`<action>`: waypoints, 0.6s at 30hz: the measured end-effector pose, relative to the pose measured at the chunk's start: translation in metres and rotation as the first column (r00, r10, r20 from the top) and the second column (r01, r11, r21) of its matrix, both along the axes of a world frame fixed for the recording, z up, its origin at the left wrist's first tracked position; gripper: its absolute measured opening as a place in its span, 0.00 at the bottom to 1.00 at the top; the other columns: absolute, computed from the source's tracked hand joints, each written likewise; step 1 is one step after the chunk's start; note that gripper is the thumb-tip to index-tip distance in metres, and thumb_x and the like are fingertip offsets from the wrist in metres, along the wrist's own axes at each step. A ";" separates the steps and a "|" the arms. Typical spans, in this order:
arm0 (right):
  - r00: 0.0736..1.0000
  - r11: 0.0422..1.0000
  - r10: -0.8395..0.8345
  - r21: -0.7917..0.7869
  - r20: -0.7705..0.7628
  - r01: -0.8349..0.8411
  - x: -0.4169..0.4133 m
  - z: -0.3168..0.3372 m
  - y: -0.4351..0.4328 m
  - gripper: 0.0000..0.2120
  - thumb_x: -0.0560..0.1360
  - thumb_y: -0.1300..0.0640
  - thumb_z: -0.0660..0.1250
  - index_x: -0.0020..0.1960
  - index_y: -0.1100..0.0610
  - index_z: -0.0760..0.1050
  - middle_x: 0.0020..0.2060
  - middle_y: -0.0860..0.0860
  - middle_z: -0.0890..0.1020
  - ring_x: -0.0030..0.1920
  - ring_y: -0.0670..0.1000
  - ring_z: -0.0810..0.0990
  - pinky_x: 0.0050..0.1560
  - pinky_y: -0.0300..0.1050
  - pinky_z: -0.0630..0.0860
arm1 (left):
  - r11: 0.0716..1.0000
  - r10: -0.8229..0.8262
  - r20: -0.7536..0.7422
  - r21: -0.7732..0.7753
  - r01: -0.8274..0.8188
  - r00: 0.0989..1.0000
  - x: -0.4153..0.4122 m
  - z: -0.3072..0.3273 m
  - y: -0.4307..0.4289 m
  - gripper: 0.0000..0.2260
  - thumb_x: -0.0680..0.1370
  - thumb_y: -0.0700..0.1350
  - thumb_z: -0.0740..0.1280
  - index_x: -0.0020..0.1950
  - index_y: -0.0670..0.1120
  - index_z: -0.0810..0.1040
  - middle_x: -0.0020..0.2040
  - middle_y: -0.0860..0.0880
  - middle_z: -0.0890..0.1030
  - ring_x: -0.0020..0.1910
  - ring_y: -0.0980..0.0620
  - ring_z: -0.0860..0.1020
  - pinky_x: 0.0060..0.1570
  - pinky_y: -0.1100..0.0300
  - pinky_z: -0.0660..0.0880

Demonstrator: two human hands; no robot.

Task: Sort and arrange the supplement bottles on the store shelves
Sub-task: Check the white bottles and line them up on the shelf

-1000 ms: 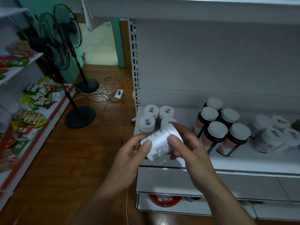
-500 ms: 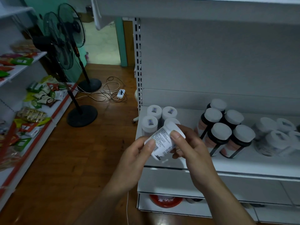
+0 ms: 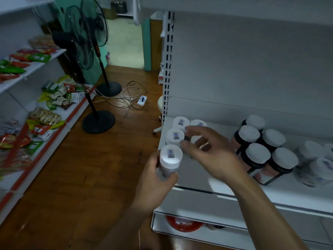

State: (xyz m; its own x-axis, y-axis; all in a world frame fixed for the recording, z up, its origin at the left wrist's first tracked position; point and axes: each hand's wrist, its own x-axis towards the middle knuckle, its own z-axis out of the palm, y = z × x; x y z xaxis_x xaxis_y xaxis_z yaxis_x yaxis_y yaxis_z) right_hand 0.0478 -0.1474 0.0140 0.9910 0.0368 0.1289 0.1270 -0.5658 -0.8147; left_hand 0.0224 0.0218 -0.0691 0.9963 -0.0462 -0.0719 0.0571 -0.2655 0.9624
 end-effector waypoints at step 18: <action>0.960 0.861 0.197 -0.434 -0.198 -0.266 0.122 -0.025 -0.016 0.26 0.73 0.52 0.72 0.69 0.50 0.70 0.66 0.50 0.75 0.64 0.53 0.74 0.54 0.41 0.64 | 0.982 0.164 0.066 0.084 -0.169 0.984 0.020 -0.035 -0.019 0.27 0.69 0.44 0.78 0.54 0.68 0.68 0.54 0.67 0.74 0.54 0.75 0.71 0.45 0.79 0.67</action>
State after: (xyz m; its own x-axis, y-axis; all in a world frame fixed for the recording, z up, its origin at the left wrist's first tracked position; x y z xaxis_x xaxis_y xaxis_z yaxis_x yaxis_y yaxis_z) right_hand 0.1700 -0.1637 -0.0114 0.9526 0.2877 -0.0987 0.2036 -0.8442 -0.4959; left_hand 0.0428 0.0027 -0.1041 0.9921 0.1248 -0.0100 0.0524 -0.3419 0.9383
